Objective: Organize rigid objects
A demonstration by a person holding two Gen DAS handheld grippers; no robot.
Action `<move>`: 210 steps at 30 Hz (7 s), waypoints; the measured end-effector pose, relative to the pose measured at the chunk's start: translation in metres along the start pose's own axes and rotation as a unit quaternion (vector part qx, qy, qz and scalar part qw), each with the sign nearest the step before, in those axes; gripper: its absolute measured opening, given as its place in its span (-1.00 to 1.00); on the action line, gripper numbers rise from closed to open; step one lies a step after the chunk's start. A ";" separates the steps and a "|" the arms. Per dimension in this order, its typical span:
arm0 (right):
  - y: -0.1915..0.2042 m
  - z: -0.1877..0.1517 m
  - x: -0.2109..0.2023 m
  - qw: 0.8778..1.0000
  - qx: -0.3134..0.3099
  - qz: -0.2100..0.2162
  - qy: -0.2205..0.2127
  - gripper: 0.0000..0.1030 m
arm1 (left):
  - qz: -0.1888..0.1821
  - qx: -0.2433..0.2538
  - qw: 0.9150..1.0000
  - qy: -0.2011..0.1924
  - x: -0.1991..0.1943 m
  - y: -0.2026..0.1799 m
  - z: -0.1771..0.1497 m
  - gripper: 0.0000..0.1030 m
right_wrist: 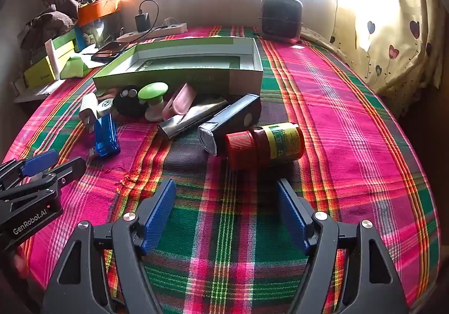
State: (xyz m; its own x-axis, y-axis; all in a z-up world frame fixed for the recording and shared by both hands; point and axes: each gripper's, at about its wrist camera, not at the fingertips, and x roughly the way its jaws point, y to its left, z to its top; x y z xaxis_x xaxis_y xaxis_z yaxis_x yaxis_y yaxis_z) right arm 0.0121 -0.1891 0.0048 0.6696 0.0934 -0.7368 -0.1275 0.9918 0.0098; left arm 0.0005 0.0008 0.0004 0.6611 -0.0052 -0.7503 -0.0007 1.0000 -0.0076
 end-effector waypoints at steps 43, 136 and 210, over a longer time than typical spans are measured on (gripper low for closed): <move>-0.001 0.000 0.000 1.000 0.001 0.001 -0.001 0.41 | 0.002 0.001 1.000 -0.012 -0.002 -0.001 -0.005 0.09; -0.070 0.031 0.015 0.991 0.123 -0.043 0.026 0.41 | -0.100 -0.058 0.993 0.034 0.026 0.025 0.053 0.09; -0.084 0.052 0.018 0.996 0.079 -0.035 0.020 -0.36 | -0.030 -0.018 0.999 0.018 0.046 0.053 0.077 -0.62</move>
State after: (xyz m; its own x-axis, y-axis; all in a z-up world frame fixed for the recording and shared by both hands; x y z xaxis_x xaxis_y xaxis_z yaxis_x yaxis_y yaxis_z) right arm 0.0730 -0.2666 0.0252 0.6425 0.0221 -0.7660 0.0377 0.9975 0.0605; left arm 0.0892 0.0537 0.0163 0.6336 -0.0665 -0.7708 0.0104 0.9969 -0.0775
